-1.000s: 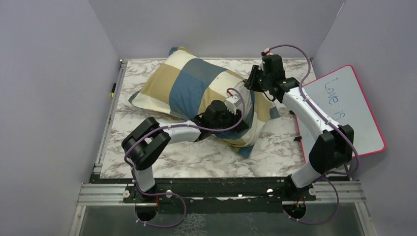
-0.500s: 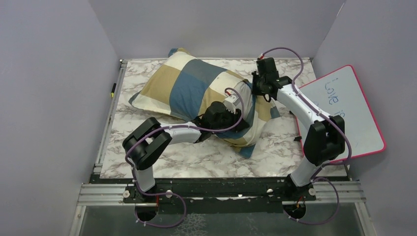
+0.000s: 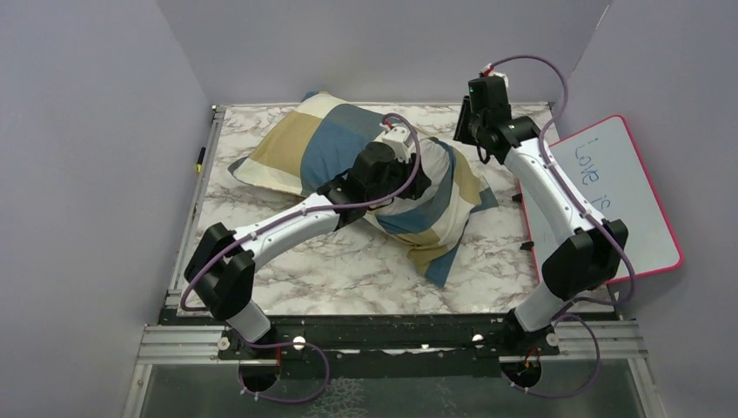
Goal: Put the pillow into the pillowcase
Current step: Stuff the pillow into the pillowcase.
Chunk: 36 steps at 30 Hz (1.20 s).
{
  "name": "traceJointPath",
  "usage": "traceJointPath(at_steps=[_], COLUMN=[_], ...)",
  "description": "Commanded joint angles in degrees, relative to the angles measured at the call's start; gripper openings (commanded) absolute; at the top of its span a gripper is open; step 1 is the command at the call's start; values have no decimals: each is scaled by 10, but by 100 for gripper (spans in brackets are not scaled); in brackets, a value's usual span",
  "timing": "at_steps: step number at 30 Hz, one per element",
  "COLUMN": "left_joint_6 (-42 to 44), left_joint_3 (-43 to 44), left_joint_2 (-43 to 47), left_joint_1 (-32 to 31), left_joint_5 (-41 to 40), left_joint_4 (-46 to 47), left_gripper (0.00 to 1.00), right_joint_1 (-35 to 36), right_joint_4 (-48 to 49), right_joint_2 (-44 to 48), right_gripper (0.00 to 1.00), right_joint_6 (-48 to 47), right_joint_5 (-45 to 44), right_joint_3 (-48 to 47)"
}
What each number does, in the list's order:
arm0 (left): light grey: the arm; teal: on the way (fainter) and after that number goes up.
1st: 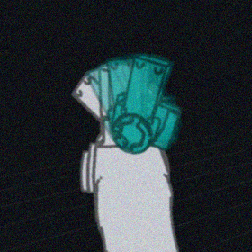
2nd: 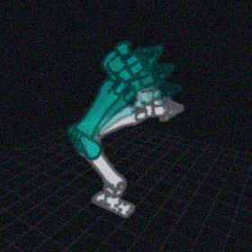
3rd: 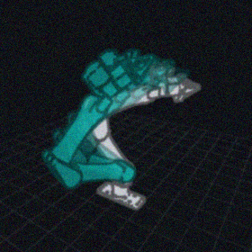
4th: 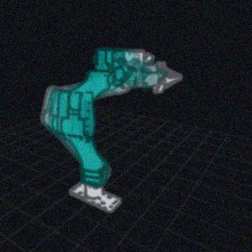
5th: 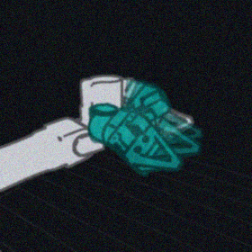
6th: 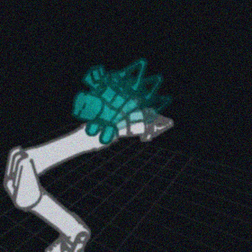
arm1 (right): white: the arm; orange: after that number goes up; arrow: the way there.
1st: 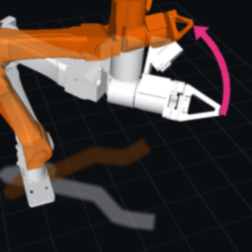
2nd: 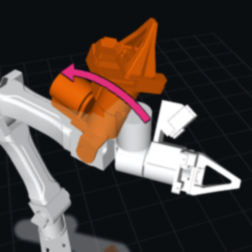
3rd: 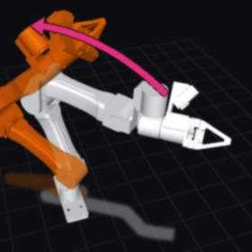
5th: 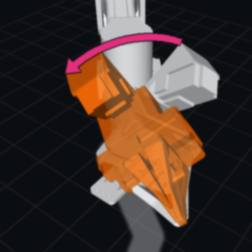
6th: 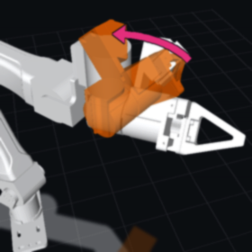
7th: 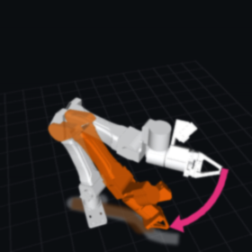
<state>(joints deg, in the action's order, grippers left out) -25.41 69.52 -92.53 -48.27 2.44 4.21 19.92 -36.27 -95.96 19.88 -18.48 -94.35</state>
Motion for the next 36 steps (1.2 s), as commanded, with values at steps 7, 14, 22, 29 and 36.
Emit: traceJointPath(at_steps=[7, 14, 22, 29, 36], left_joint_6=[34, 12, 21, 13, 10], left_joint_3=[27, -21, -48, -105, -121], left_joint_2=[37, -20, -84, -147, -219], left_joint_1=[96, 104, 103, 104, 104], left_joint_5=[15, 133, 154, 104, 91], left_joint_4=[4, 128, 145, 161, 178], left_gripper=[39, 30, 28, 27, 27], right_joint_1=[11, 18, 23, 25, 26], right_joint_4=[-60, -51, -14, -47, 88], right_joint_2=[167, 179, 132, 138, 233], right_gripper=[40, 40, 36, 0, 0], right_joint_6=[252, 351, 378, 360, 293], right_joint_5=[96, 137, 145, 127, 239], right_joint_3=[129, 191, 233, 198, 210])
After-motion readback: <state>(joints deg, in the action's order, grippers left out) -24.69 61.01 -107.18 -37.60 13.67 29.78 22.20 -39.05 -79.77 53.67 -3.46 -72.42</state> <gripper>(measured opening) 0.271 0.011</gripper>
